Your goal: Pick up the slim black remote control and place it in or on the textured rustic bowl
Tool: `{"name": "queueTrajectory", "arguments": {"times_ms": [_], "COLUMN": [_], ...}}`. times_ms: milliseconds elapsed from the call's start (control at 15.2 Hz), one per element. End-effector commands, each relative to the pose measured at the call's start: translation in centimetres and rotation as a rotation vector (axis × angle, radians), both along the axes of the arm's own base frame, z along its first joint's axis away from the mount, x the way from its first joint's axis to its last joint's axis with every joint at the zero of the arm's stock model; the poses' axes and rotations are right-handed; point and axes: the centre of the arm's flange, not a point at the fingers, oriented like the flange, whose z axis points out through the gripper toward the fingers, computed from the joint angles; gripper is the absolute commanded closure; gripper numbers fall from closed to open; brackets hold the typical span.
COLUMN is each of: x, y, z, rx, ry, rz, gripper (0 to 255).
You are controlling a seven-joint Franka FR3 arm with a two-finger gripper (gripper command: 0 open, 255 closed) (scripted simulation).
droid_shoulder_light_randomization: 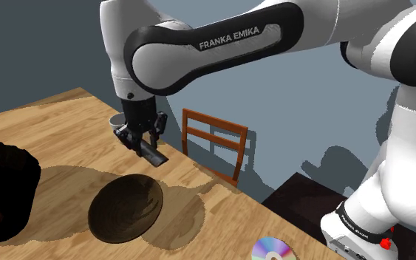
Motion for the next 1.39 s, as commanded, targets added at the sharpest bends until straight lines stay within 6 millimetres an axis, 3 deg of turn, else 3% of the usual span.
{"name": "queueTrajectory", "arguments": {"times_ms": [0,462,1320], "x": [-1.8,-8.1,-8.4], "y": [1.8,8.5,8.8], "z": [0.0,-0.6,-6.6], "rx": [0.0,0.0,0.0], "ry": [0.0,0.0,0.0], "rz": [-0.001,-0.001,-0.001], "gripper": [255,255,255]}}
